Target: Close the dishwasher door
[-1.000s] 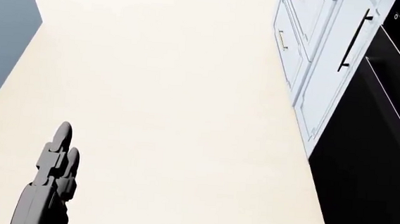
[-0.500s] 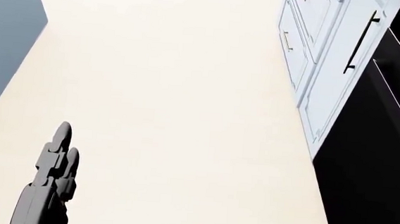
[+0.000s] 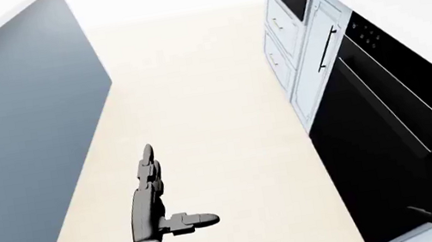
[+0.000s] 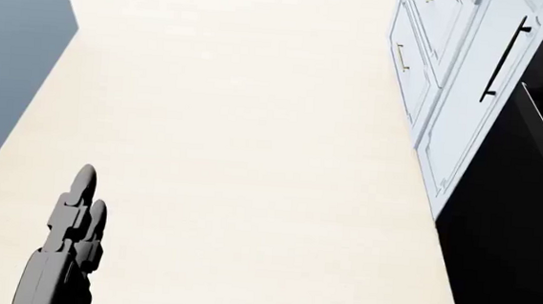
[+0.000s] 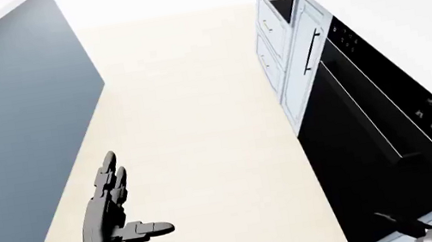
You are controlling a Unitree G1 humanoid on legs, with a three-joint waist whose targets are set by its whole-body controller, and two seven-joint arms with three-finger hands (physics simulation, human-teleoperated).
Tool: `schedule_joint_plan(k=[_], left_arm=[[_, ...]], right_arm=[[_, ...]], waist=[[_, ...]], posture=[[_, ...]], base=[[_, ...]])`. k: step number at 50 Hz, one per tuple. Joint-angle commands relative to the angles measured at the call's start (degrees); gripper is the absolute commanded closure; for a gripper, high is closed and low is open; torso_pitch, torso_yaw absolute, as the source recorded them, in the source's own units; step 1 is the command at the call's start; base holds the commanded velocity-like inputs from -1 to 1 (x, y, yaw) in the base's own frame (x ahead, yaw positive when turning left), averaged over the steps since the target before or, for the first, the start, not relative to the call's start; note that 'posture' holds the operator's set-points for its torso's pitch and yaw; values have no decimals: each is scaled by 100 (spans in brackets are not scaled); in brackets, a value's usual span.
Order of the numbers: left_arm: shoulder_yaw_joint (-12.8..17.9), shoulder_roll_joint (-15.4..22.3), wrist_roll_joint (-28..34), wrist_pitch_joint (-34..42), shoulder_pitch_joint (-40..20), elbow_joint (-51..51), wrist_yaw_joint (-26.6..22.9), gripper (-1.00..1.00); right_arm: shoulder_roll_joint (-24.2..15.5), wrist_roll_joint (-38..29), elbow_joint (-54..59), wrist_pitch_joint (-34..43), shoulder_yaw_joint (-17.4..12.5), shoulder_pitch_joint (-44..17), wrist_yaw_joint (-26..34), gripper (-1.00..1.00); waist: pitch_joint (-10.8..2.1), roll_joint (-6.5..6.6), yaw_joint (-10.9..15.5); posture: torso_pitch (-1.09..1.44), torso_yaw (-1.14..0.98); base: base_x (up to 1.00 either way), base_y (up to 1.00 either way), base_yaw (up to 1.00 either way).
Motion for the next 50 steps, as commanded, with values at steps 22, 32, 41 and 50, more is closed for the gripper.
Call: schedule_joint_plan(k=[22,32,41,50], left_arm=[[14,3,-35,-139,-61,-306,10,-100],[90,21,-85,-77,-78,-361,-15,-100],[79,16,-62,-114,-89,-305,-5,-100],[62,8,-43,-118,-94,-293,5,-100]], right_arm=[[-255,-202,-1053,273,-333,117,-631,-100],[315,-883,-2497,1110,-504,285,-584,-100],[668,-1660,-3473,2032,-449,207,-475,-100],[873,-2151,-4098,2654,-491,180,-290,-100]], waist=[[-92,-101,-72],[-91,-88,-116],[-93,-109,-168],[-90,-127,-162]], posture=[[0,0],[0,0],[0,0],[0,0]], base=[[0,0,0],[0,0,0],[0,0,0],[0,0,0]])
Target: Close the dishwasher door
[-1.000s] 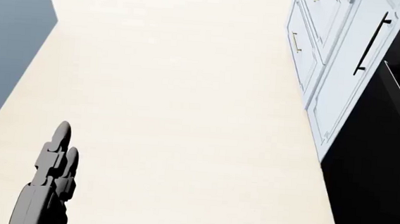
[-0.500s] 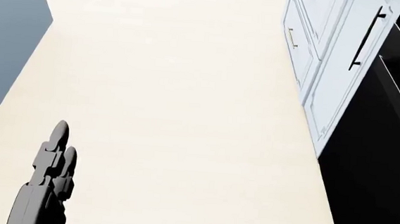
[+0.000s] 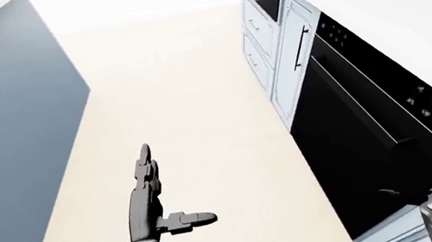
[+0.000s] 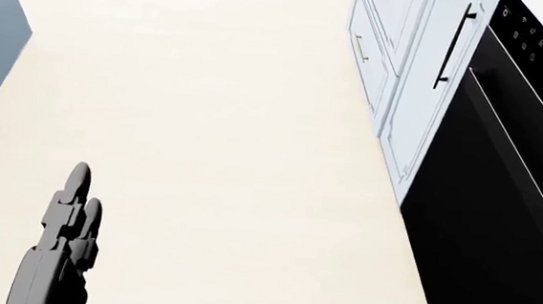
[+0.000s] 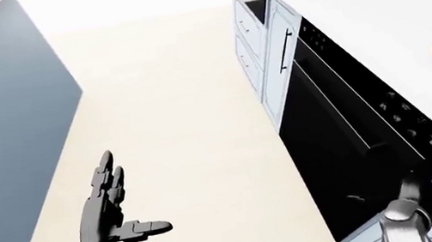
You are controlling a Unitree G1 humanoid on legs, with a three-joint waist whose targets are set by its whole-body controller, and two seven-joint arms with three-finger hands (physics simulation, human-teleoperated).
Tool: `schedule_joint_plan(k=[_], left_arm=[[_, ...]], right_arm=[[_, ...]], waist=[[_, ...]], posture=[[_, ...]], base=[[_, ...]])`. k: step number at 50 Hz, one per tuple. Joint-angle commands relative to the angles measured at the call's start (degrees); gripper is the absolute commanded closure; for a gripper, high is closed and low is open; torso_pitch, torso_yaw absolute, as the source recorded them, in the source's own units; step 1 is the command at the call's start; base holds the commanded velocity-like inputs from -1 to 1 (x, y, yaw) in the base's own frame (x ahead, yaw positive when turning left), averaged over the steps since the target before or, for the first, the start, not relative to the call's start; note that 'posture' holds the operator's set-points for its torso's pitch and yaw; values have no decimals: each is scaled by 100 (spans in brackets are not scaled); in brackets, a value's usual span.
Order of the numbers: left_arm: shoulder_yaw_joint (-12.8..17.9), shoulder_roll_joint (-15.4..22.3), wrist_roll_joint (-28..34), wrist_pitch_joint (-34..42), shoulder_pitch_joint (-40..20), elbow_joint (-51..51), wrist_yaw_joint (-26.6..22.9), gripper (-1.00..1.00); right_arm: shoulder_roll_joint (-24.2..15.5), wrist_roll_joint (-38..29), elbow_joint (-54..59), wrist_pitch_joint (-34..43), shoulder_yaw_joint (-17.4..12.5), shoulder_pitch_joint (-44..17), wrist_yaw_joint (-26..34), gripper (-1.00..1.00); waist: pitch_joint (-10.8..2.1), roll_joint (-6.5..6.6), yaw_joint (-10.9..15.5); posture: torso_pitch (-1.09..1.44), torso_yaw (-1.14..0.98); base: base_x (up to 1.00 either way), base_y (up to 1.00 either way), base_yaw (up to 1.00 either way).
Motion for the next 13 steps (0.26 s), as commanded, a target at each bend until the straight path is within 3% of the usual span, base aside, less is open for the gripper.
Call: schedule_joint_plan(k=[1,5,13], left_arm=[[-14,4,-5,-173,-77,-233,4,-100],[30,13,-42,-119,-79,-299,-11,-100],[62,11,-67,-78,-60,-379,-29,-100]], right_arm=[[-136,-336,-440,-155,-80,-134,-201,-100],[42,-449,-529,-131,42,-186,-179,-100],[496,-708,-306,-240,656,-448,-304,-100]], waist=[[-106,-82,0],[-111,-89,-11],[-148,-135,-31]], posture=[[0,0],[0,0],[0,0]], base=[[0,0,0],[0,0,0],[0,0,0]])
